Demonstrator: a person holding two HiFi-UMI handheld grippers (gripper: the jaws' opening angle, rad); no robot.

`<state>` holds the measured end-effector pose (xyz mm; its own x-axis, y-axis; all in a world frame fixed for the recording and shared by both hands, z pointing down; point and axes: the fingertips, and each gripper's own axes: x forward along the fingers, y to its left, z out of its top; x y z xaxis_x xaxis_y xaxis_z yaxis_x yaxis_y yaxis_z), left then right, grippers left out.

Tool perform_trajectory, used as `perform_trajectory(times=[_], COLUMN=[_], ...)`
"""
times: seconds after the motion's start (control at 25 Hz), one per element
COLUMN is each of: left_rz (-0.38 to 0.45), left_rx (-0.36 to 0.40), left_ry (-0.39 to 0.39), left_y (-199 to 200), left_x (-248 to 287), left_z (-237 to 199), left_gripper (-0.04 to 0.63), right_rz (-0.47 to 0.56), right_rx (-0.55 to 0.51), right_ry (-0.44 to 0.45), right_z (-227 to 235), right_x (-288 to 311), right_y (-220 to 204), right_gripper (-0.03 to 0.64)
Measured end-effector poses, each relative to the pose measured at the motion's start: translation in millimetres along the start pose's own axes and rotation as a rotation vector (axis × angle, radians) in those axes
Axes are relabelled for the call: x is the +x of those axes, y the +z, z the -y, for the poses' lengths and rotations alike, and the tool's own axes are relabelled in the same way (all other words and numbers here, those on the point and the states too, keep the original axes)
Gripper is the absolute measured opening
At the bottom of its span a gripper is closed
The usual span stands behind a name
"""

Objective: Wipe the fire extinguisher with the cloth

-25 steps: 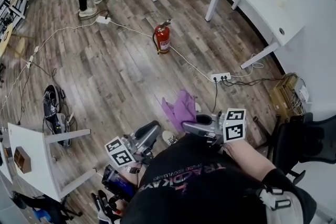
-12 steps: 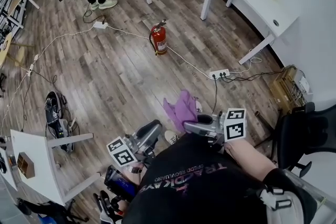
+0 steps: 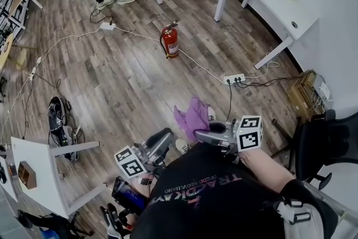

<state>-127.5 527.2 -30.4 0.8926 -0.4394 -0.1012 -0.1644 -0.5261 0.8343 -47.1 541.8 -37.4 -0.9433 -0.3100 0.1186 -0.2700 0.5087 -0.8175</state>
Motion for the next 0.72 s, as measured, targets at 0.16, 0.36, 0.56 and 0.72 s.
perform_trajectory(times=[0.16, 0.36, 0.56, 0.72], left_rz=[-0.003, -0.010, 0.003, 0.004], left_rx=[0.009, 0.023, 0.016, 0.017], left_ry=[0.006, 0.013, 0.017, 0.019], left_y=[0.6, -1.0, -0.6, -0.3], left_x=[-1.6, -1.8, -6.2, -7.4], left_z=[0.9, 2.9, 2.8, 2.8], left_gripper=[0.080, 0.080, 0.080, 0.080], right_rz=[0.000, -0.007, -0.009, -0.012], right_rx=[0.003, 0.005, 0.002, -0.001], right_ry=[0.002, 0.009, 0.012, 0.014], right_z=[0.3, -0.4, -2.0, -3.2], right_x=[1.1, 2.1, 3.4, 4.2], right_y=[0.5, -1.1, -2.1, -1.9], right_gripper=[0.084, 0.084, 0.084, 0.084])
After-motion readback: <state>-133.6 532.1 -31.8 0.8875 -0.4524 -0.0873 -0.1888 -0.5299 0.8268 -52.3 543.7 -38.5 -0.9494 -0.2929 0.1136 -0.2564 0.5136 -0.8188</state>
